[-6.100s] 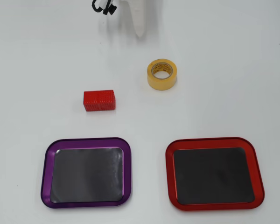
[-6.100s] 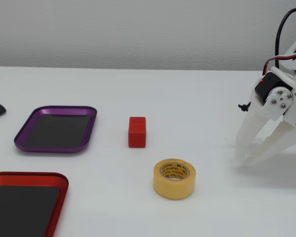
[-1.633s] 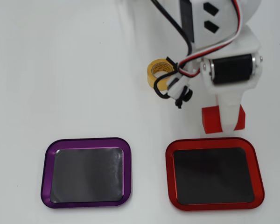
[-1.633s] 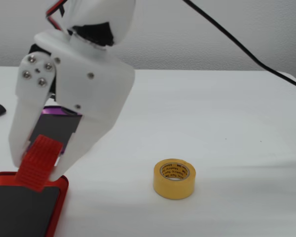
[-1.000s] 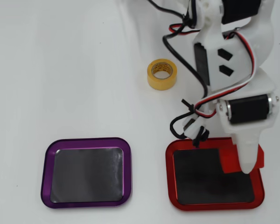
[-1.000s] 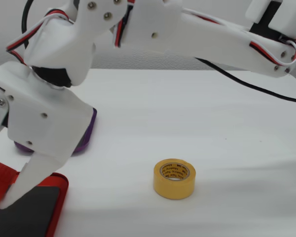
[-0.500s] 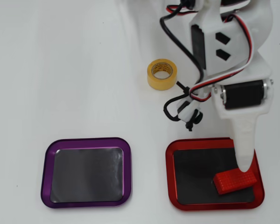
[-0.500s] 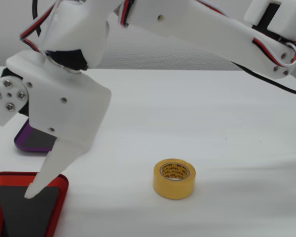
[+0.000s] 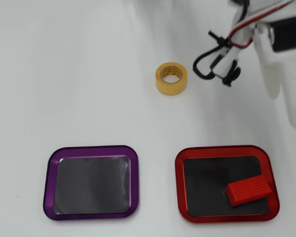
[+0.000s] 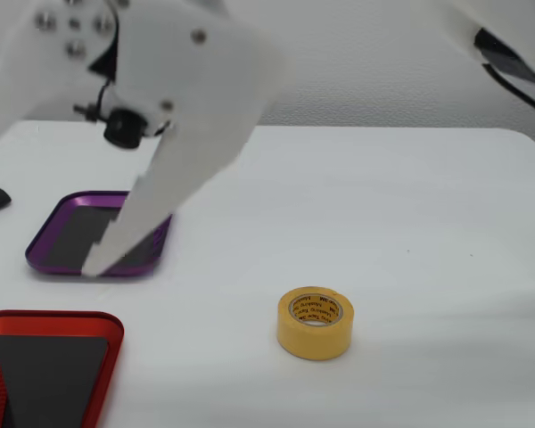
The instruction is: Grasp a red block and put it in the left red dish.
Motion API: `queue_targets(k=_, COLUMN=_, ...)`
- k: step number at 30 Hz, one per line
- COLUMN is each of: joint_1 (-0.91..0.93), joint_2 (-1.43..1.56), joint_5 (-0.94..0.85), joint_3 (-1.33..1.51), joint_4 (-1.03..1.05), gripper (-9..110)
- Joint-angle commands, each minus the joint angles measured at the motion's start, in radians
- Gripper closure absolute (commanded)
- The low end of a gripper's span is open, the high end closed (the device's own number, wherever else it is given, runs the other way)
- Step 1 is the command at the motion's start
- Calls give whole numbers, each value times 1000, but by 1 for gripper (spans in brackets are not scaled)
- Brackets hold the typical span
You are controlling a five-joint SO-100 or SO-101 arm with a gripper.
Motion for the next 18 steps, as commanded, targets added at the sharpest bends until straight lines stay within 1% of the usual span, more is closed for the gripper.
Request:
queue_targets(k=1, joint_1=12, joint_2=235, joint_5=3, joint_3=166, joint_4=8, gripper=76)
queue_targets(k=8, joint_1=35, joint_2=658, joint_5=2, joint_3=746, joint_4=5, gripper=76)
queue_targets(k=13, joint_1=100, joint_2=936, joint_5=2, joint_3=1046, joint_4=5, gripper=76)
queue_targets(k=18, joint_1=195, joint_2=1146, joint_5=2, joint_3=1313, joint_4=3, gripper=76)
